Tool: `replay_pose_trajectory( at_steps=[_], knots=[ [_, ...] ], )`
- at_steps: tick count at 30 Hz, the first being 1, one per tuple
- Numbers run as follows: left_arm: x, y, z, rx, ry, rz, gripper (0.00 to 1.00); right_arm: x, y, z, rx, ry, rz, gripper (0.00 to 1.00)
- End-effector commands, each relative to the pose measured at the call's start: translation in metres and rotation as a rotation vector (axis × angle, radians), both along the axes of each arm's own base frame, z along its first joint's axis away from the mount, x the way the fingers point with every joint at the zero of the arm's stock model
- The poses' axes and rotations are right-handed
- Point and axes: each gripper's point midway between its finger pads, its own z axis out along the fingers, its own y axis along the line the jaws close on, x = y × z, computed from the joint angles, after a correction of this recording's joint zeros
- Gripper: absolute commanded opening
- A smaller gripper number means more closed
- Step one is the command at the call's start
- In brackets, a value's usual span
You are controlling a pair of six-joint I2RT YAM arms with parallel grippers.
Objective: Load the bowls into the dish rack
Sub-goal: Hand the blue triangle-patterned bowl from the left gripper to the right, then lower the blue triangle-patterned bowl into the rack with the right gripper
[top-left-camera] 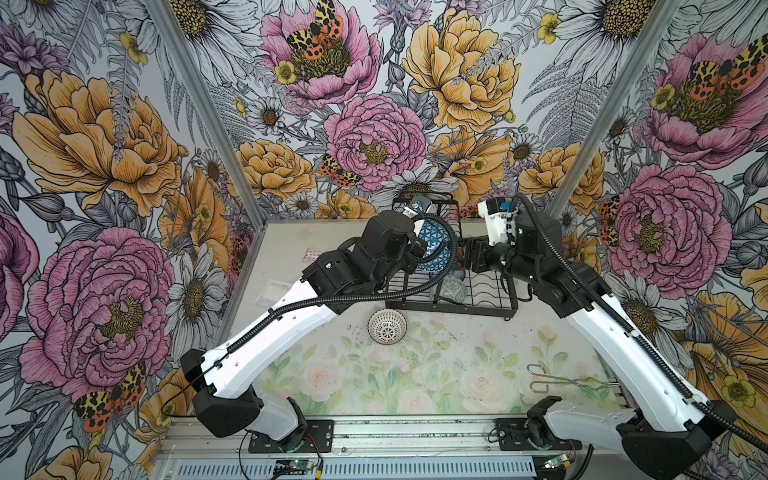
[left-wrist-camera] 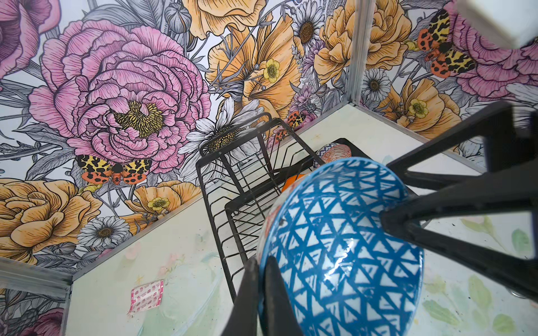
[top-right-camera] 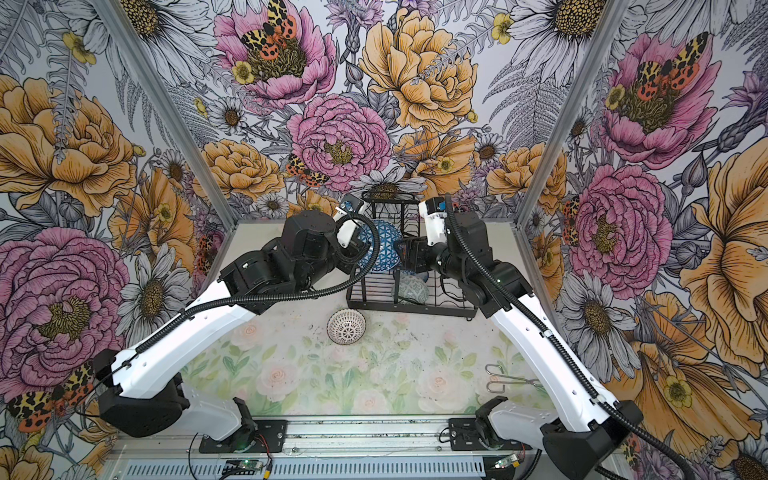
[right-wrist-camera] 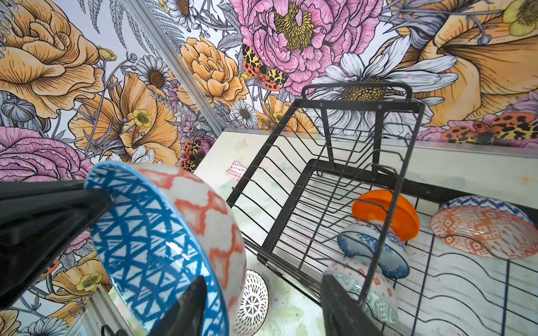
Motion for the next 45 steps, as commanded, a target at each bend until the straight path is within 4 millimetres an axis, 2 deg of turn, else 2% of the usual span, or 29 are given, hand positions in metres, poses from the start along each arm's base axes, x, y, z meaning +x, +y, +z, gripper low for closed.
replay_pose_trajectory(
  at_steps=[1,4,8,14,16,21,25,26,28,30,31,34,37,39,41,45],
  knots=[
    [-0.004,0.002,0.036,-0.106,-0.076,-0.004,0.00,0.001,0.002,0.016,0.018,-0.038,-0.009,0.63],
    [-0.004,0.001,0.036,-0.113,-0.075,-0.011,0.00,0.002,0.007,0.014,0.023,-0.027,0.000,0.57],
    [-0.008,-0.003,0.034,-0.133,-0.064,-0.036,0.00,0.005,0.011,0.012,0.029,-0.024,0.007,0.42],
    [-0.014,-0.006,0.030,-0.156,-0.047,-0.073,0.00,0.010,0.015,0.012,0.042,-0.021,0.009,0.38],
    [-0.016,-0.007,0.029,-0.159,-0.046,-0.080,0.00,0.011,0.016,0.012,0.045,-0.021,0.008,0.32],
    [-0.017,-0.007,0.027,-0.162,-0.045,-0.086,0.00,0.014,0.014,0.010,0.043,-0.018,-0.010,0.00],
    [-0.017,-0.007,0.025,-0.159,-0.042,-0.090,0.00,0.015,0.006,0.016,0.028,-0.049,-0.041,0.00],
    [-0.017,-0.006,0.024,-0.158,-0.042,-0.083,0.14,0.015,0.000,0.021,0.020,-0.071,-0.057,0.00],
    [-0.014,0.002,0.024,-0.152,-0.047,-0.061,0.52,0.013,-0.014,0.029,-0.002,-0.117,-0.094,0.00],
    [-0.010,0.021,0.026,-0.165,-0.055,-0.019,0.90,0.012,-0.040,0.042,-0.035,-0.181,-0.157,0.00],
    [-0.008,0.033,0.030,-0.180,-0.060,0.006,0.98,0.012,-0.053,0.047,-0.046,-0.203,-0.191,0.00],
    [0.001,0.090,0.040,-0.275,-0.064,0.114,0.99,0.012,-0.106,0.054,-0.095,-0.256,-0.326,0.00],
    [0.016,0.161,0.021,-0.319,-0.005,0.316,0.99,0.021,-0.158,0.040,-0.222,-0.264,-0.484,0.00],
    [0.026,0.199,-0.008,-0.314,0.064,0.437,0.99,0.035,-0.191,0.014,-0.348,-0.217,-0.586,0.00],
    [0.034,0.222,-0.040,-0.331,0.139,0.508,0.99,0.052,-0.215,-0.012,-0.473,-0.176,-0.654,0.00],
    [0.044,0.249,-0.115,-0.363,0.325,0.584,0.99,0.091,-0.235,-0.070,-0.642,-0.189,-0.662,0.00]
  ],
)
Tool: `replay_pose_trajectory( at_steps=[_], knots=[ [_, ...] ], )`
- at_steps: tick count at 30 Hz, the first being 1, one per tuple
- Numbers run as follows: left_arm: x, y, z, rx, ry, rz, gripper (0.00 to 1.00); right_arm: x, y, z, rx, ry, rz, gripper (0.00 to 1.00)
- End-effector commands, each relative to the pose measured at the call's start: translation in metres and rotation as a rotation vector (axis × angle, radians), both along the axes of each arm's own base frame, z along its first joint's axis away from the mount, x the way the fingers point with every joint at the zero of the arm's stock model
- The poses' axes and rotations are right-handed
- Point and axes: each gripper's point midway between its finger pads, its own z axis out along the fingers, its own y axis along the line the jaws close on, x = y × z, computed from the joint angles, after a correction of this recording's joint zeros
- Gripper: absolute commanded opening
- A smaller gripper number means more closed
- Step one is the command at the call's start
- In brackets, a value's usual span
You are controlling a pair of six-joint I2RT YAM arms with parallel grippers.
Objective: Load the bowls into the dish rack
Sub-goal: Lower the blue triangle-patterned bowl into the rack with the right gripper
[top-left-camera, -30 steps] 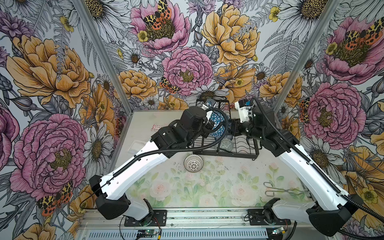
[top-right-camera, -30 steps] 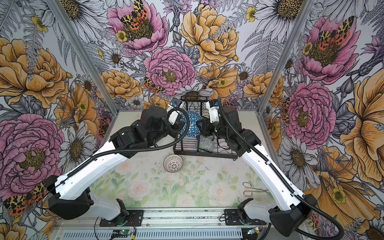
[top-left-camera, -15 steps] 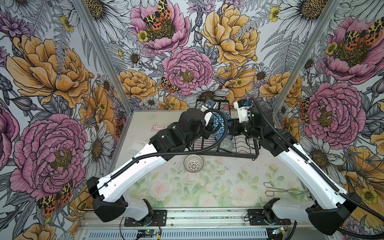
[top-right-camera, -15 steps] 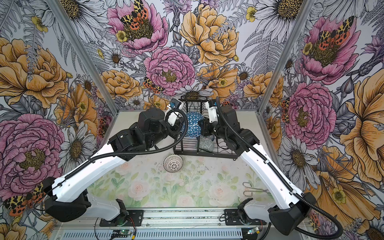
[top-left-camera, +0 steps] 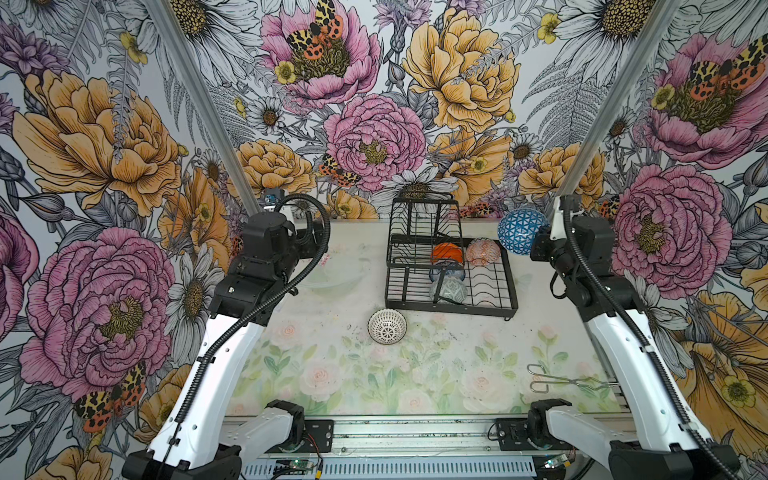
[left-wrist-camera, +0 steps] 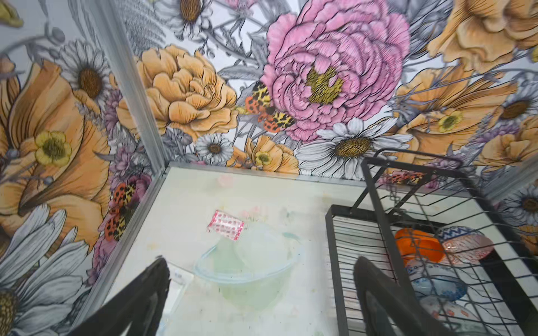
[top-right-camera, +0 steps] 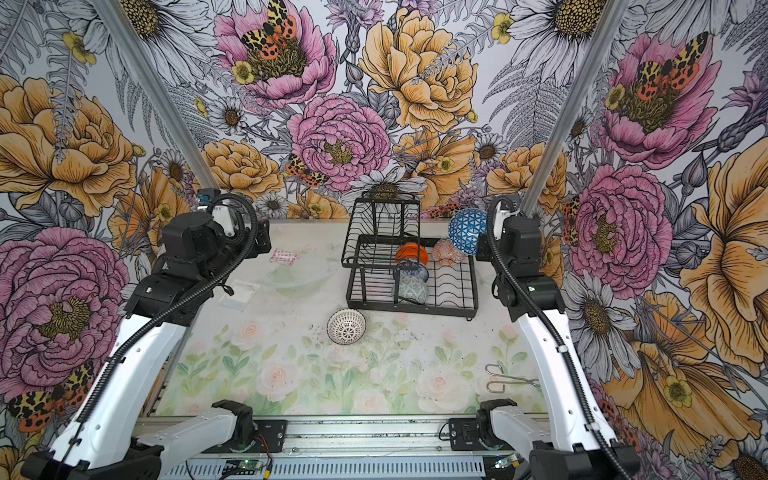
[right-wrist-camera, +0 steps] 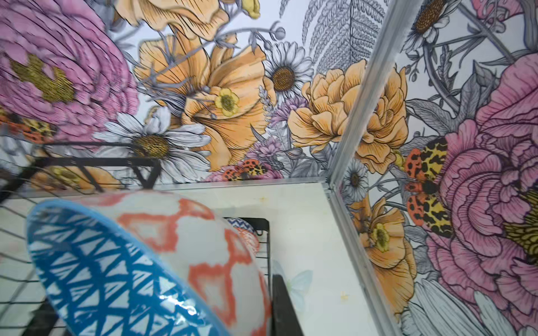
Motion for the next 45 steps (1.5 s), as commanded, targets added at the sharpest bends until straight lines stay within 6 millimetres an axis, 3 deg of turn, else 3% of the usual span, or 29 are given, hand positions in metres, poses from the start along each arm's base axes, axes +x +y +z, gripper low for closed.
replay_pose_trajectory(
  at_steps=[1,3,5,10,17,23,36,45],
  knots=[
    [0.004,-0.001,-0.083,-0.106,0.235,-0.026,0.99,0.035,-0.022,-0.047,-0.195,0.024,-0.041,0.00],
    [0.003,-0.002,-0.107,-0.118,0.290,-0.031,0.99,0.051,-0.029,-0.067,-0.239,0.016,-0.045,0.00],
    [0.001,-0.005,-0.118,-0.131,0.304,-0.042,0.99,0.063,-0.028,-0.078,-0.292,-0.004,-0.010,0.00],
    [-0.001,-0.011,-0.128,-0.146,0.307,-0.067,0.99,0.082,-0.005,-0.091,-0.406,-0.170,0.146,0.00],
    [0.003,-0.022,-0.140,-0.137,0.330,-0.103,0.99,0.106,0.017,-0.118,-0.495,-0.227,0.253,0.00],
    [0.005,-0.027,-0.143,-0.132,0.336,-0.121,0.99,0.112,0.035,-0.134,-0.599,-0.293,0.309,0.00],
    [0.006,-0.027,-0.142,-0.117,0.331,-0.126,0.99,0.118,0.037,-0.170,-0.735,-0.255,0.320,0.00],
    [0.005,-0.025,-0.143,-0.114,0.333,-0.125,0.99,0.111,0.048,-0.201,-0.804,-0.239,0.426,0.00]
  ],
)
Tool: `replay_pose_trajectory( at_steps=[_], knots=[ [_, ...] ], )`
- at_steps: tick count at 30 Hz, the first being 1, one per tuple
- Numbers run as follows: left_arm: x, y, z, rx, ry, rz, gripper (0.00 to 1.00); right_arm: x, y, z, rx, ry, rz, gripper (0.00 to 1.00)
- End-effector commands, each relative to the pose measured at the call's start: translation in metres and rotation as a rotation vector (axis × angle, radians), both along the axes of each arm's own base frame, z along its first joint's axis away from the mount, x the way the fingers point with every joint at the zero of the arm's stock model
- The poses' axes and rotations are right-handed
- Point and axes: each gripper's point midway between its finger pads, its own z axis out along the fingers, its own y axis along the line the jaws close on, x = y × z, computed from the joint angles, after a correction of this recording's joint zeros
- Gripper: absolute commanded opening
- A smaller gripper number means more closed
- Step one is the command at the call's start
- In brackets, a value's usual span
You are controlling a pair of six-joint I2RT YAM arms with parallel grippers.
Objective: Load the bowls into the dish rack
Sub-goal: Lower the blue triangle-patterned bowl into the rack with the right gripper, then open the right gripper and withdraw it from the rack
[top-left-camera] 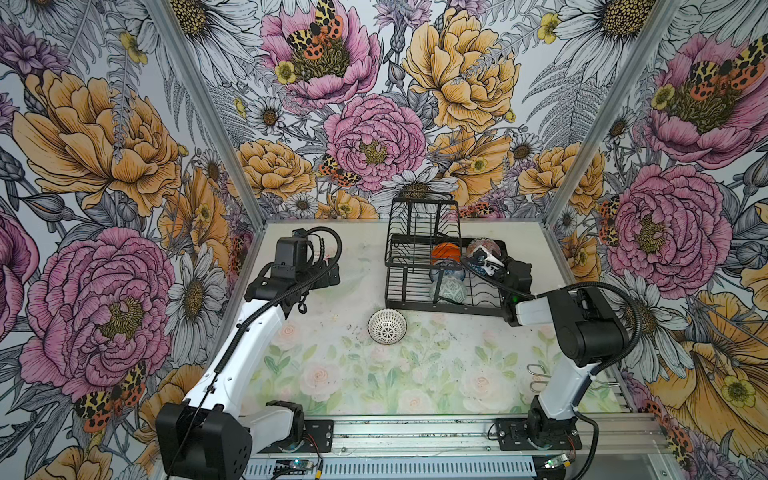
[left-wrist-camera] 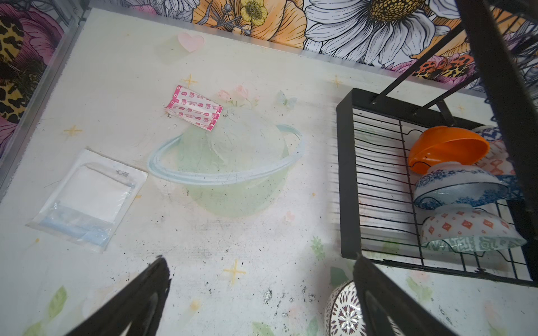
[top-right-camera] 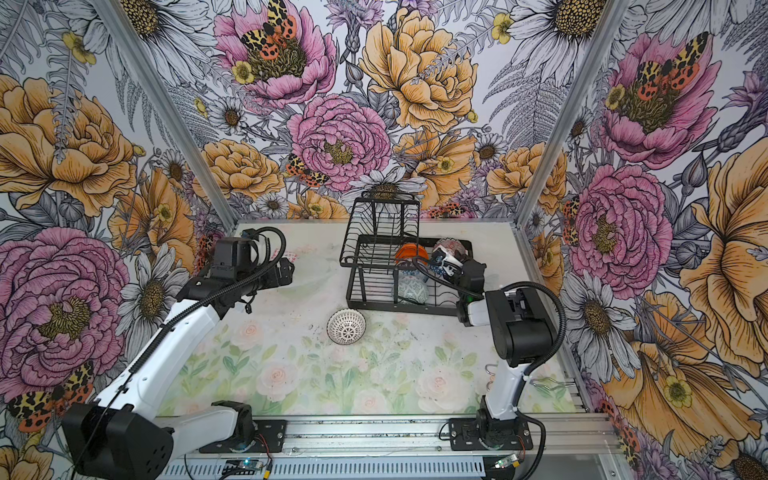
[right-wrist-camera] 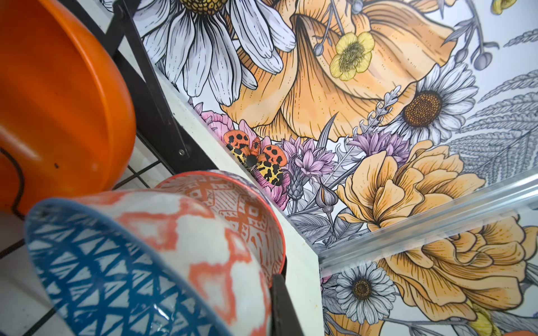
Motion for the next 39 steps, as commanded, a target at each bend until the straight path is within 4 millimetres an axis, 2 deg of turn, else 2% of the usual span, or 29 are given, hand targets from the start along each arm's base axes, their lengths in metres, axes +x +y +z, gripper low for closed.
replay_pose_trajectory(
  at_steps=[1,5,13,30,38,39],
  knots=[
    [0.002,-0.003,0.001,-0.003,-0.017,-0.021,0.99,0.000,0.007,0.002,-0.040,-0.047,0.039,0.00],
    [0.002,-0.002,0.000,-0.002,-0.013,-0.021,0.99,0.000,0.004,-0.001,-0.047,-0.038,0.036,0.00],
    [0.002,-0.001,-0.004,-0.001,-0.004,-0.023,0.99,0.001,-0.007,0.007,-0.107,-0.080,-0.001,0.00],
    [-0.003,0.002,-0.004,-0.006,-0.007,-0.021,0.99,0.001,-0.004,-0.019,-0.114,-0.038,-0.014,0.00],
    [-0.004,0.002,-0.003,-0.014,-0.011,-0.023,0.99,-0.007,-0.006,0.005,-0.034,-0.094,-0.033,0.00],
    [-0.003,0.001,-0.003,-0.016,-0.012,-0.026,0.99,-0.008,-0.006,0.008,-0.026,-0.100,-0.031,0.02]
  ],
)
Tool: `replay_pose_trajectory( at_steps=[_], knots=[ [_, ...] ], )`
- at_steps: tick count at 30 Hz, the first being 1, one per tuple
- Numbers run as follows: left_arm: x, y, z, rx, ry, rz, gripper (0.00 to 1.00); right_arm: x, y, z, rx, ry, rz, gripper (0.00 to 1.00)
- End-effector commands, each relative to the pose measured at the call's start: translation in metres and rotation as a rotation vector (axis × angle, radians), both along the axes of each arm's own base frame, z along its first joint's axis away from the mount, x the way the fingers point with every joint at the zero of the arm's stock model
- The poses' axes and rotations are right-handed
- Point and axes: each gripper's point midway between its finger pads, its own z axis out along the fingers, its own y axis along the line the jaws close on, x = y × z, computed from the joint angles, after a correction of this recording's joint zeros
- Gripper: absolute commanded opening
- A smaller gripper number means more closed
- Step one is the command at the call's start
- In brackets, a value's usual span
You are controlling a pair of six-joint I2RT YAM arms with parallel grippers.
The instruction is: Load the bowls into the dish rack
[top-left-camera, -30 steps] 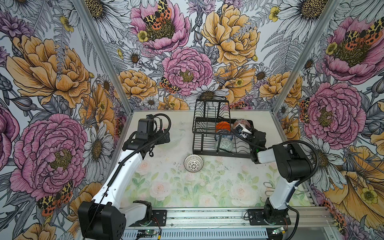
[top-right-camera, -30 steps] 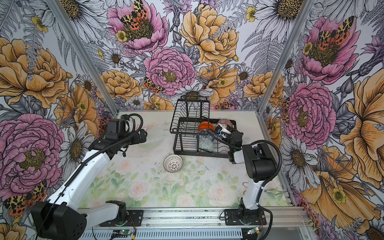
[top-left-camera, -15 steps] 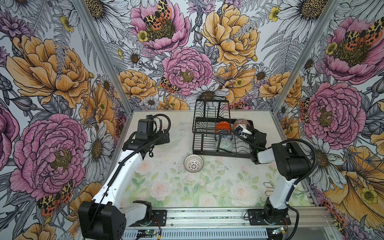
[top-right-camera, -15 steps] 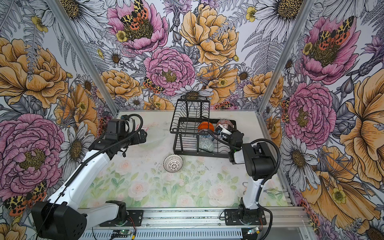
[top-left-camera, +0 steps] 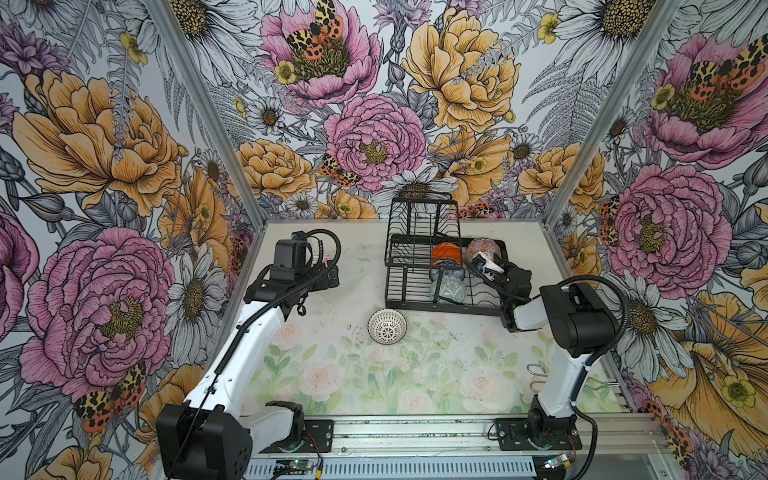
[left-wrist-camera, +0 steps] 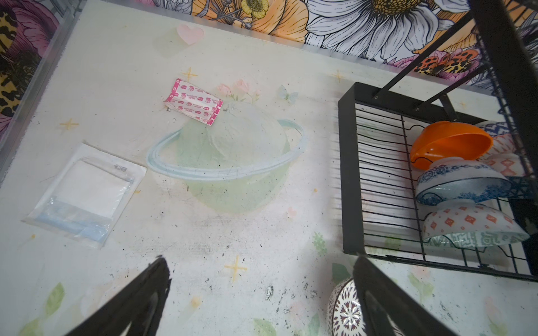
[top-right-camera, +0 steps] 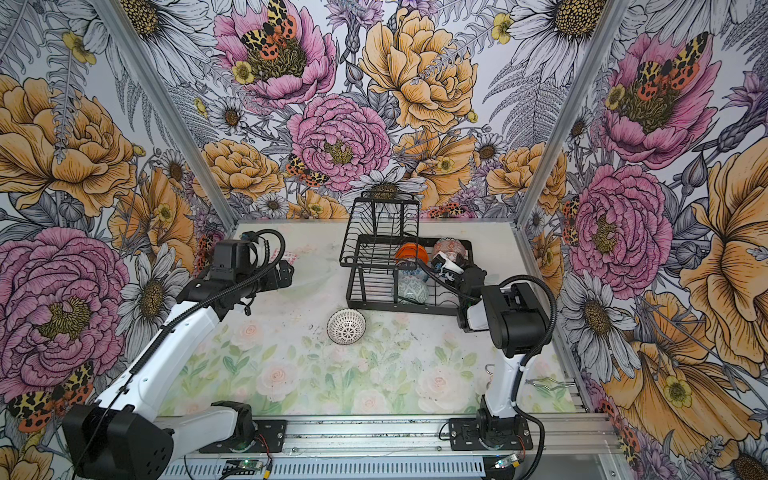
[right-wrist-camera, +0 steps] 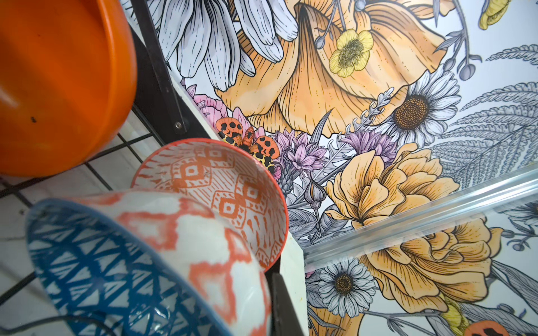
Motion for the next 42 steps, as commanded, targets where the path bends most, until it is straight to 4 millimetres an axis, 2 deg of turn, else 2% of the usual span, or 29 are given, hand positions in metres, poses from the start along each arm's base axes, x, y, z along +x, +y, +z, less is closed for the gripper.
replay_pose_trajectory(
  at_steps=[1,2,4,7,10,20,23,27,30,35,38,42],
  knots=[
    [0.000,-0.002,0.003,-0.009,-0.023,-0.022,0.99,-0.004,0.007,0.029,0.056,-0.074,0.014,0.11],
    [0.001,-0.002,0.004,-0.011,-0.025,-0.025,0.99,-0.005,0.008,0.030,0.062,-0.075,0.017,0.16],
    [0.001,-0.003,0.003,-0.013,-0.024,-0.029,0.99,-0.007,0.008,0.034,0.074,-0.077,0.020,0.35],
    [0.000,-0.004,0.003,-0.015,-0.024,-0.032,0.99,-0.010,0.009,0.041,0.091,-0.087,0.022,0.58],
    [-0.002,-0.004,0.003,-0.016,-0.025,-0.033,0.99,-0.012,0.009,0.048,0.098,-0.093,0.018,0.68],
    [-0.010,-0.008,-0.002,-0.031,-0.017,-0.051,0.99,-0.039,0.007,0.065,0.135,-0.102,-0.012,0.84],
    [-0.013,-0.013,-0.012,-0.033,0.008,-0.054,0.99,-0.051,0.005,0.073,0.150,-0.100,-0.048,0.90],
    [-0.020,-0.031,-0.033,-0.032,0.064,-0.073,0.99,-0.065,-0.001,0.087,0.187,-0.099,-0.135,0.99],
    [-0.028,-0.047,-0.049,-0.040,0.103,-0.096,0.99,-0.079,-0.004,0.104,0.279,-0.116,-0.259,0.99],
    [-0.042,-0.065,-0.066,-0.117,0.137,-0.128,0.99,-0.117,-0.023,0.133,0.499,-0.187,-0.472,0.99],
    [-0.051,-0.070,-0.071,-0.119,0.146,-0.145,0.99,-0.138,-0.021,0.146,0.728,-0.089,-0.489,0.99],
    [-0.055,-0.074,-0.073,-0.130,0.156,-0.160,0.99,-0.160,-0.006,0.148,0.890,0.095,-0.458,0.99]
  ],
)
